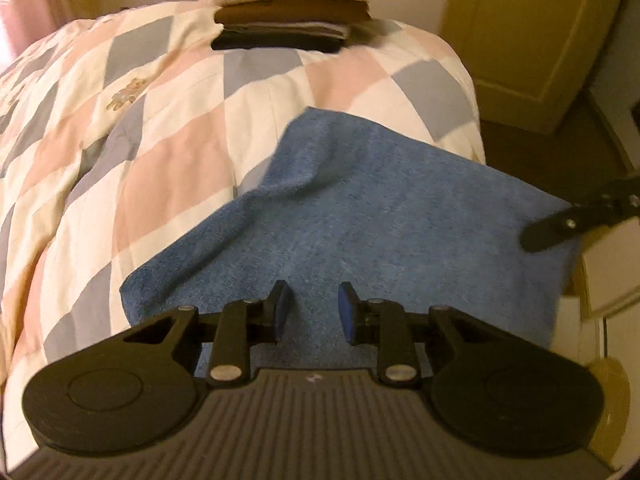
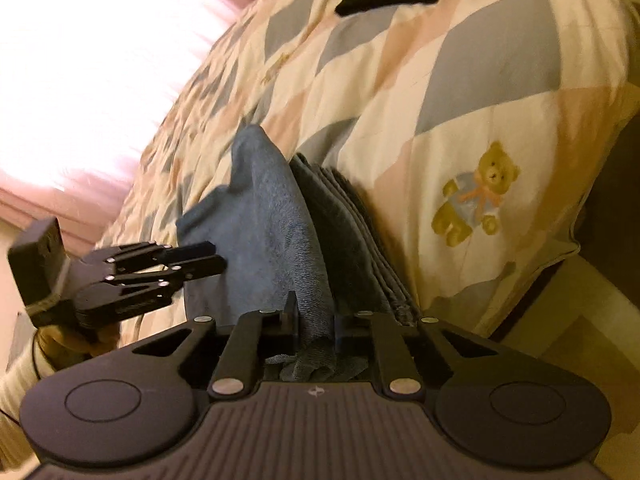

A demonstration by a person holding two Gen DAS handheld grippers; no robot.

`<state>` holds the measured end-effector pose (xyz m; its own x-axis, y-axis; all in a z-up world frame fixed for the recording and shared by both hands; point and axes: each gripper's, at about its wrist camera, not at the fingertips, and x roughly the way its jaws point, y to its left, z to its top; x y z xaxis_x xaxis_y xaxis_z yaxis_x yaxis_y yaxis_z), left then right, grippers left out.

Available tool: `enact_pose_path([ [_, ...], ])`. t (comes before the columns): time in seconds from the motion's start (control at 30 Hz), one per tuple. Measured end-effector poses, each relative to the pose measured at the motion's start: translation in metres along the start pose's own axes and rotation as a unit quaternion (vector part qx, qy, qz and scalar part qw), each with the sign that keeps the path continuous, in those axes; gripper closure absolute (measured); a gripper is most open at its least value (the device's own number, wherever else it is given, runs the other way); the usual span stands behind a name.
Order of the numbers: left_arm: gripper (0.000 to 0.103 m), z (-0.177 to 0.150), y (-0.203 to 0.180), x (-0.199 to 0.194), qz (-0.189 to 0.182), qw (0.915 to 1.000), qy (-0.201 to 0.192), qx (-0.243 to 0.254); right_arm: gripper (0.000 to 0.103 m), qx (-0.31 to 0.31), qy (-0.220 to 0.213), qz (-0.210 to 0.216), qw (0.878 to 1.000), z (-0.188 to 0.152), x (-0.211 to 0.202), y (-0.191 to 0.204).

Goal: Fold clothes

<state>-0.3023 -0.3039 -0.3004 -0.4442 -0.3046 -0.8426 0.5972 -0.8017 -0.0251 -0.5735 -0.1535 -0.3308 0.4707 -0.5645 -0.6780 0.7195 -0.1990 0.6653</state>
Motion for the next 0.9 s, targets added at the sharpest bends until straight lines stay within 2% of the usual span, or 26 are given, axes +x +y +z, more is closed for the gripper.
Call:
enact_pose_path([
  [0.23, 0.078, 0.012, -0.010, 0.003, 0.023, 0.9979, -0.050, 0.034, 0.090, 0.008, -0.044, -0.017, 0.999, -0.008, -0.004, -0.009],
  [0.37, 0.083, 0.025, -0.016, 0.004, -0.020, 0.9963, -0.079, 0.026, 0.089, 0.078, -0.037, -0.059, 0.995, -0.015, 0.022, -0.035],
  [0.47, 0.090, 0.036, -0.027, 0.018, -0.042, 0.9934, -0.090, 0.056, 0.088, 0.072, -0.048, -0.089, 0.992, -0.014, 0.022, -0.020],
  [0.5, 0.096, 0.040, -0.029, 0.026, -0.046, 0.9932, -0.087, 0.062, 0.082, 0.068, -0.049, -0.097, 0.992, -0.014, 0.020, -0.014],
  [0.53, 0.097, 0.043, -0.031, 0.035, -0.050, 0.9929, -0.083, 0.068, 0.077, 0.057, -0.053, -0.115, 0.990, -0.015, 0.017, -0.006],
  [0.57, 0.098, 0.046, -0.032, 0.043, -0.053, 0.9926, -0.080, 0.074, 0.067, 0.041, -0.060, -0.143, 0.987, -0.016, 0.014, 0.004],
  [0.6, 0.098, 0.048, -0.032, 0.047, -0.054, 0.9923, -0.081, 0.077, 0.050, 0.020, -0.070, -0.179, 0.981, -0.019, 0.009, 0.015],
  [0.63, 0.098, 0.049, -0.031, 0.052, -0.055, 0.9919, -0.081, 0.081, 0.045, -0.005, -0.083, -0.226, 0.970, -0.022, 0.005, 0.027],
  [0.67, 0.098, 0.051, -0.031, 0.057, -0.056, 0.9915, -0.081, 0.084, 0.046, -0.032, -0.099, -0.267, 0.958, -0.026, 0.001, 0.039],
  [0.7, 0.098, 0.052, -0.030, 0.061, -0.058, 0.9912, -0.081, 0.087, 0.048, -0.063, -0.115, -0.289, 0.948, -0.033, -0.002, 0.051],
  [0.73, 0.098, 0.054, -0.028, 0.065, -0.062, 0.9911, -0.081, 0.085, 0.049, -0.096, -0.127, -0.297, 0.941, -0.041, -0.004, 0.063],
  [0.77, 0.098, 0.055, -0.026, 0.068, -0.066, 0.9910, -0.080, 0.084, 0.055, -0.129, -0.139, -0.305, 0.933, -0.049, -0.006, 0.075],
  [0.8, 0.098, 0.056, -0.024, 0.072, -0.069, 0.9910, -0.079, 0.083, 0.065, -0.154, -0.138, -0.304, 0.930, -0.055, -0.003, 0.083],
  [0.83, 0.098, 0.058, -0.023, 0.074, -0.068, 0.9915, -0.075, 0.081, 0.069, -0.168, -0.120, -0.293, 0.933, -0.060, 0.008, 0.085],
  [0.87, 0.098, 0.059, -0.022, 0.076, -0.067, 0.9920, -0.071, 0.080, 0.079, -0.175, -0.103, -0.288, 0.936, -0.063, 0.019, 0.083],
  [0.9, 0.098, 0.060, -0.021, 0.079, -0.066, 0.9925, -0.067, 0.078, 0.081, -0.172, -0.086, -0.290, 0.938, -0.064, 0.030, 0.077],
])
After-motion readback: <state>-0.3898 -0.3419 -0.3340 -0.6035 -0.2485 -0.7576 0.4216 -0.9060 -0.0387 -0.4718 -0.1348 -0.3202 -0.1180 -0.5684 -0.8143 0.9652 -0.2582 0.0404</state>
